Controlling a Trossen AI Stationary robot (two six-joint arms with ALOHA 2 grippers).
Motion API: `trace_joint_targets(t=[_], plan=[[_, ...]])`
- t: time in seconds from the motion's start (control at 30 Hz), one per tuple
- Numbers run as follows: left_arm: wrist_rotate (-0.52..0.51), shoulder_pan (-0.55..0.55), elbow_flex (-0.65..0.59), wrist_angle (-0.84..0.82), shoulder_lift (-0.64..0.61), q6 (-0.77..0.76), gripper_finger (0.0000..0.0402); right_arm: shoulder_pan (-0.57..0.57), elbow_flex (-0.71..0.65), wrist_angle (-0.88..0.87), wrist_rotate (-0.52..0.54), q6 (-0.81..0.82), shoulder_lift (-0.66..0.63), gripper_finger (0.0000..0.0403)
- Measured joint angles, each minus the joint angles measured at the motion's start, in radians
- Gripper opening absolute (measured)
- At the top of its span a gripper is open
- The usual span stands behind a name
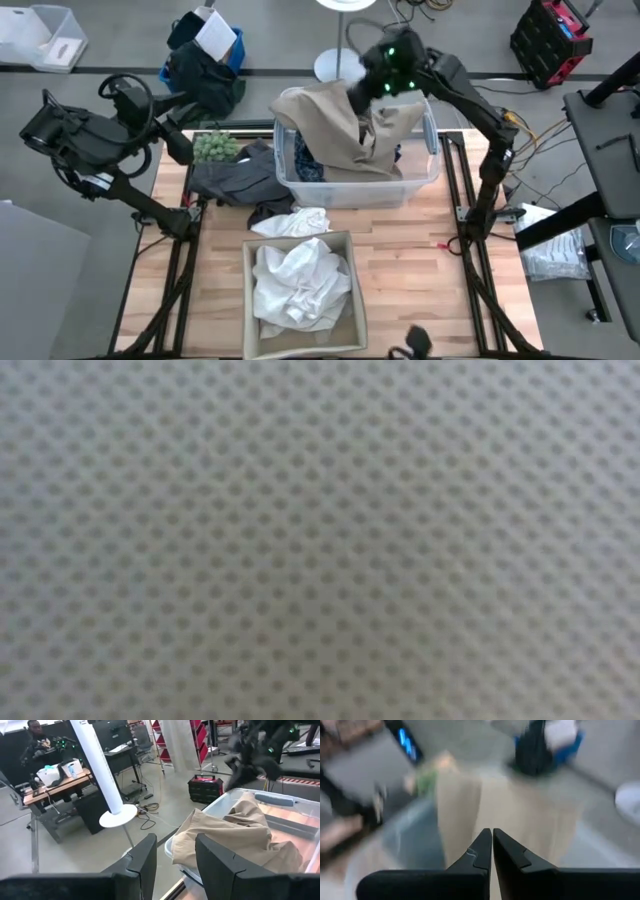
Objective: Sort clothes
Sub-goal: Put the brown shorts into the transparent bin
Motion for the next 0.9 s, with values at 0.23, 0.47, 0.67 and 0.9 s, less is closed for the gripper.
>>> trace_joint_targets(t=[0.23, 0.47, 0.67, 0.9], plan=[[0.001, 0.000, 0.000, -0.009, -0.004, 0.002, 0.0115, -0.021, -0.004, 0.121, -0.003, 0.047, 0.153, 0.0009], [0.002, 0.000, 0.000, -0.017, -0.006, 0.002, 0.0115, -0.019, 0.008, -0.435, -0.146, 0.001, 0.272, 0.0009], [0.046, 0.000, 0.000, -0.027, -0.007, -0.004, 0.0115, 0.085, -0.019, -0.518, -0.156, -0.073, 0.203, 0.0009], [0.203, 0.000, -0.036, -0.026, -0.024, -0.010, 0.0115, 0.115, -0.018, -0.442, 0.017, 0.014, 0.055, 0.0009]])
